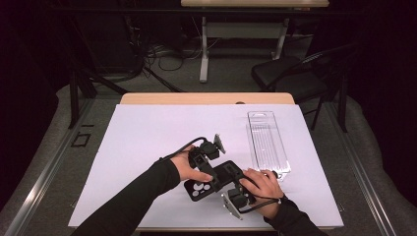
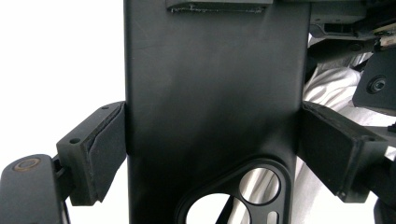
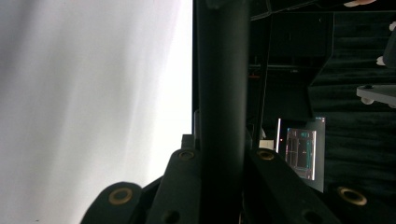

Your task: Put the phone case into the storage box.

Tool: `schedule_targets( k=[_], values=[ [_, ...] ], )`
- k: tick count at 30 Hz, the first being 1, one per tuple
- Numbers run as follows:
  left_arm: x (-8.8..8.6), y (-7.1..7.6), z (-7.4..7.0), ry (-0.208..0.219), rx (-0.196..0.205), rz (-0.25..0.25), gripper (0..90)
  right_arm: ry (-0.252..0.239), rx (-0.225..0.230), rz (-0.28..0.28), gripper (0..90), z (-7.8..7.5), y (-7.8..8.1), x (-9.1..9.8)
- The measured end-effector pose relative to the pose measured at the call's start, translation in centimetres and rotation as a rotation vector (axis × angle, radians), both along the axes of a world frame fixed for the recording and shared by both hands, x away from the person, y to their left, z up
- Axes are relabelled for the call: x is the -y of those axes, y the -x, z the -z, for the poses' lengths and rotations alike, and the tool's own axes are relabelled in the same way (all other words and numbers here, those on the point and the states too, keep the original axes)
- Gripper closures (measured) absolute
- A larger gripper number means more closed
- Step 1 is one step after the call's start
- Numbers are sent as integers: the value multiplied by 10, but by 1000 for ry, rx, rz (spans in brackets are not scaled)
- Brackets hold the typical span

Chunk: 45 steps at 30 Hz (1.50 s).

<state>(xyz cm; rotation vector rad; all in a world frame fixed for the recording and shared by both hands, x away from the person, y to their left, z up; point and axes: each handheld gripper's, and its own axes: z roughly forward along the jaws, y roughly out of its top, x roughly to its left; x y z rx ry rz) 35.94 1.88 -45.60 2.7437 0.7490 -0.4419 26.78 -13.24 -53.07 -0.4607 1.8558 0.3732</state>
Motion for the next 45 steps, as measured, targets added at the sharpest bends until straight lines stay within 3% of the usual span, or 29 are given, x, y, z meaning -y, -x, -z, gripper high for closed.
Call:
schedule_targets(
  k=[18, 39, 45],
  values=[
    [-7, 4, -7, 28, 62, -8, 106, -2, -40, 19, 876, 1, -2, 3],
    [-49, 4, -28, 107, 137, -73, 137, -10, -68, 43, 875, 0, -3, 9],
    [-60, 2, -32, 127, 183, -96, 159, -23, -94, 41, 876, -1, -3, 10]
  ],
)
